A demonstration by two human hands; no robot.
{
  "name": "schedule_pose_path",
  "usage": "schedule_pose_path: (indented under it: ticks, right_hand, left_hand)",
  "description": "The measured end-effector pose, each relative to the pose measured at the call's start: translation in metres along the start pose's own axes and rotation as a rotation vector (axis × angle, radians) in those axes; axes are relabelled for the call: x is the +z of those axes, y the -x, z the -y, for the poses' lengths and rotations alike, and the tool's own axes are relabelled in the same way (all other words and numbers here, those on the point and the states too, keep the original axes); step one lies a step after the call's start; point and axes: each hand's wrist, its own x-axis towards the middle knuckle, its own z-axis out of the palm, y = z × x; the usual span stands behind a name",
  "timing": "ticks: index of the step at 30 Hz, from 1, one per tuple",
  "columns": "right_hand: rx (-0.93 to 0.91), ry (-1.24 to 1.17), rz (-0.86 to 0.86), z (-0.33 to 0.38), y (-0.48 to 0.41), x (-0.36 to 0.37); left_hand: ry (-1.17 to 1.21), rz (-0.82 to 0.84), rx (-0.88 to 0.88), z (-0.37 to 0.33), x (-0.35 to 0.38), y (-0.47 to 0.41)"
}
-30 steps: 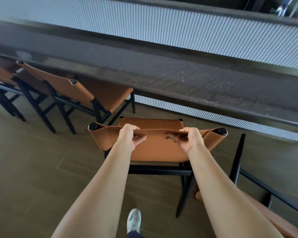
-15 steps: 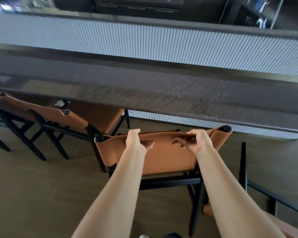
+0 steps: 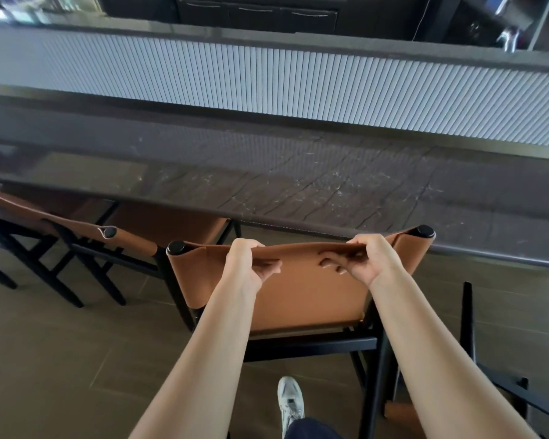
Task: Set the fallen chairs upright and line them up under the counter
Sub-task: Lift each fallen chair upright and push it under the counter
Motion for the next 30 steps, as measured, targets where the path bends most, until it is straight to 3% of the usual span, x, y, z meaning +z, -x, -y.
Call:
schedule_pose_path:
  ticks: [14, 21, 30]
  right_hand:
    - [0.167, -0.069, 0.041, 0.031, -0.029, 0.023]
    - [0.063, -0.105, 0.035, 0.043, -0.040, 0.034]
    - [-0.049, -0.128, -0.008, 0.071, -0.055, 0.034]
  left_hand:
    - [-0.016, -0.002, -0.026, -0.030, 0.017, -0.035]
    - [0.021, -0.027, 0.055, -0.046, 0.034, -0.047]
    - [-0.029, 0.062, 0.128, -0.072, 0.075, -0.066]
